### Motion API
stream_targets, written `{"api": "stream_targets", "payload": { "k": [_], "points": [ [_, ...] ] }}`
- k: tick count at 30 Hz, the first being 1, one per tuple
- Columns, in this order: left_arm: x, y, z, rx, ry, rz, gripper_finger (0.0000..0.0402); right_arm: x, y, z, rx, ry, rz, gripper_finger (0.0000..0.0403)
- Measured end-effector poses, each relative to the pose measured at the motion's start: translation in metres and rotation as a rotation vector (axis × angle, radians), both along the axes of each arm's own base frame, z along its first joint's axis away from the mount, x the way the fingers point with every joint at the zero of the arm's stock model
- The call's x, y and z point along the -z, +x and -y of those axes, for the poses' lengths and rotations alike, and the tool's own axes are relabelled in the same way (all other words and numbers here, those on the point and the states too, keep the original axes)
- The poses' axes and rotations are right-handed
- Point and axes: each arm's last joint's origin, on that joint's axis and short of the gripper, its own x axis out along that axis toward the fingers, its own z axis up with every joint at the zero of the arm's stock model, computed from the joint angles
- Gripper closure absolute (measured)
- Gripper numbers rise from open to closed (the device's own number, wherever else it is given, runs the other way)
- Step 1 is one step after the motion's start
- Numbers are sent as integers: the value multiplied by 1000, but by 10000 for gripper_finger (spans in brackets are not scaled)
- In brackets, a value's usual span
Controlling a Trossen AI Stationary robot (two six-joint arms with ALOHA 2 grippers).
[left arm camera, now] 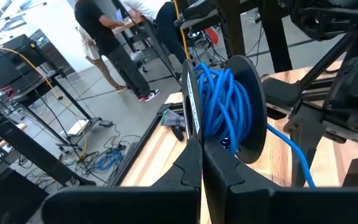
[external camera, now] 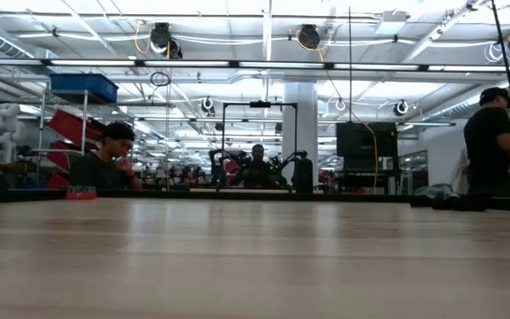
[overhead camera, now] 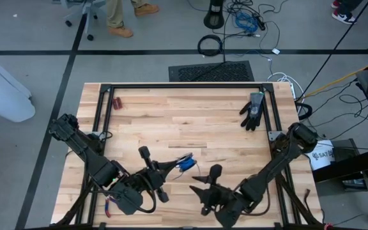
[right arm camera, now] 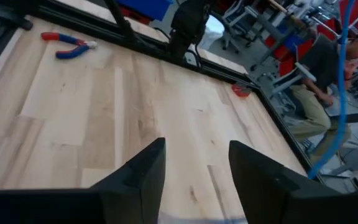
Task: Coil cords
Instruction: Uncoil the blue wire from the spool
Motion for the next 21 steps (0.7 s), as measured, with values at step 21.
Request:
{"api": "stream_targets", "payload": {
  "k": [21],
  "points": [
    [0, 0, 1, 3, -3, 3, 398, -8, 20, 25, 165, -41, 98, 238]
  ]
}}
